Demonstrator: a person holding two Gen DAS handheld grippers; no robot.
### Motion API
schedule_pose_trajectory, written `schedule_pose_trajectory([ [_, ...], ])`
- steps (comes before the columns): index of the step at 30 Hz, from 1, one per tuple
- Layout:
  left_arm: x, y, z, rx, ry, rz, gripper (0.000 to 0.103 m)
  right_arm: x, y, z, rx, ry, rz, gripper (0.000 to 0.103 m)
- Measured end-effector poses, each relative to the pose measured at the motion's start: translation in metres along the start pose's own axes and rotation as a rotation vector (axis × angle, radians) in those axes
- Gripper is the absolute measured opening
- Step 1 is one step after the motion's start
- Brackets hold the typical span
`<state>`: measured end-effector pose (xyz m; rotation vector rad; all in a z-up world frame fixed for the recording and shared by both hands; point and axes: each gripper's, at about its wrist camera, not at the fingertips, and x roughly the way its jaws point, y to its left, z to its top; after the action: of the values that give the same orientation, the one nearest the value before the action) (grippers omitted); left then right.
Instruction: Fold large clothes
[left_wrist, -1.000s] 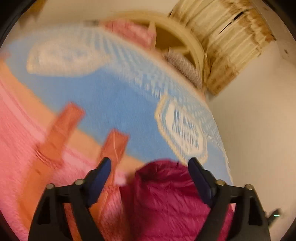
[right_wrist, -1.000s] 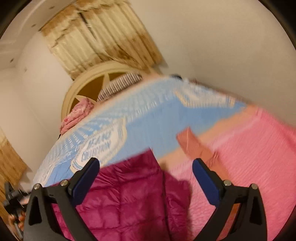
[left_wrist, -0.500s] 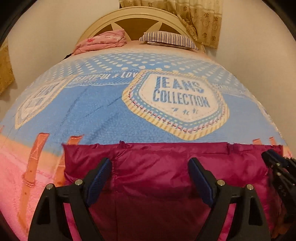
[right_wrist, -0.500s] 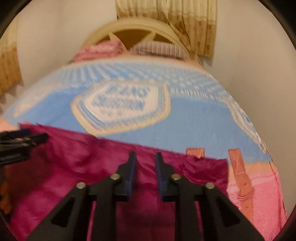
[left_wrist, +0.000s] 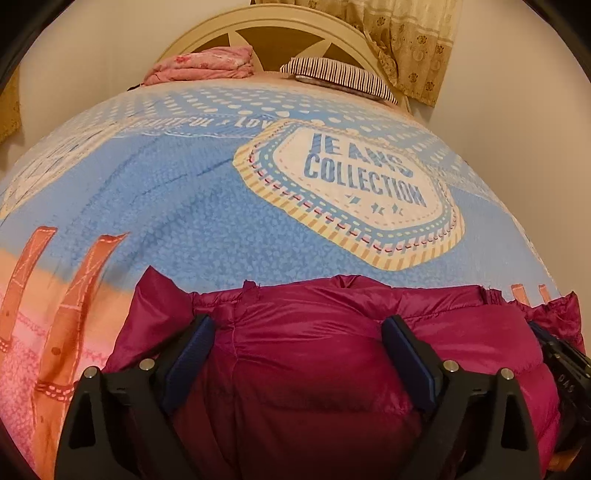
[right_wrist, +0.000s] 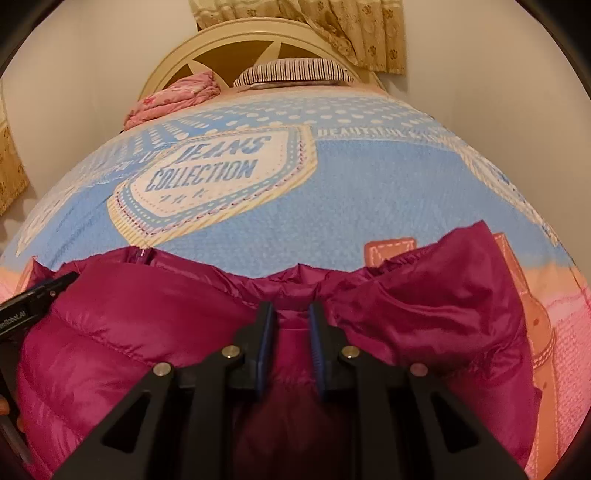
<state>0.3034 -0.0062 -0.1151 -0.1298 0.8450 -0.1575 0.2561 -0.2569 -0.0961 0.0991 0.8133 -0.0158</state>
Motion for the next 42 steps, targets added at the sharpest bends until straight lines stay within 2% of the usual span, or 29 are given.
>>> schedule_pose_trajectory([
  [3, 0.0, -0.001, 0.0, 0.003, 0.002, 0.003, 0.093, -0.012, -0.013, -0.001, 0.082, -0.063, -0.027, 0.019],
  [6, 0.0, -0.001, 0.0, 0.001, 0.0, -0.001, 0.093, -0.026, -0.049, -0.009, 0.255, -0.103, -0.036, 0.016],
  [7, 0.0, 0.0, 0.0, 0.0, 0.0, -0.003, 0.093, -0.027, -0.06, -0.012, 0.303, -0.099, -0.033, 0.012],
  [8, 0.0, 0.0, 0.0, 0.0, 0.0, -0.005, 0.093, -0.027, -0.071, -0.015, 0.345, -0.084, -0.043, 0.002],
  [10, 0.0, 0.001, 0.0, -0.001, 0.0, -0.009, 0.093, -0.025, -0.087, -0.02, 0.404, -0.052, -0.045, 0.0],
  [13, 0.0, 0.001, 0.0, 0.0, -0.002, -0.011, 0.093, -0.02, -0.107, -0.026, 0.47, -0.023, 0.004, 0.0],
  [15, 0.0, 0.001, 0.0, -0.001, -0.001, -0.012, 0.093, -0.013, -0.116, -0.031, 0.522, -0.018, 0.068, 0.0],
  [19, -0.003, 0.004, 0.001, -0.012, 0.004, -0.033, 0.093, -0.011, -0.115, -0.031, 0.53, -0.015, 0.092, 0.0],
  [22, -0.019, 0.016, 0.007, -0.021, 0.023, -0.063, 0.093, -0.011, -0.115, -0.031, 0.523, -0.017, 0.087, 0.0],
  [25, -0.045, 0.042, 0.014, -0.059, -0.031, 0.004, 0.093, -0.011, -0.114, -0.031, 0.522, -0.022, 0.085, 0.0],
  [27, -0.047, 0.055, 0.015, -0.067, -0.034, 0.064, 0.093, -0.011, -0.116, -0.032, 0.519, -0.025, 0.081, 0.0],
  [28, -0.042, 0.059, 0.014, -0.061, -0.023, 0.096, 0.093, -0.011, -0.116, -0.032, 0.516, -0.025, 0.077, 0.0],
  [30, -0.019, 0.069, 0.006, -0.075, 0.053, 0.155, 0.093, -0.011, -0.115, -0.032, 0.511, -0.026, 0.071, 0.0],
  [31, -0.008, 0.075, 0.001, -0.112, 0.086, 0.135, 0.095, -0.011, -0.116, -0.032, 0.511, -0.027, 0.072, 0.0],
  [32, -0.009, 0.076, 0.0, -0.12, 0.065, 0.134, 0.095, -0.011, -0.116, -0.032, 0.513, -0.028, 0.073, 0.0],
  [35, -0.008, 0.065, -0.002, -0.073, 0.047, 0.187, 0.096, -0.011, -0.117, -0.033, 0.516, -0.029, 0.077, 0.0],
  [42, -0.008, 0.07, -0.003, -0.079, 0.047, 0.178, 0.096, -0.011, -0.118, -0.033, 0.519, -0.032, 0.08, 0.0],
])
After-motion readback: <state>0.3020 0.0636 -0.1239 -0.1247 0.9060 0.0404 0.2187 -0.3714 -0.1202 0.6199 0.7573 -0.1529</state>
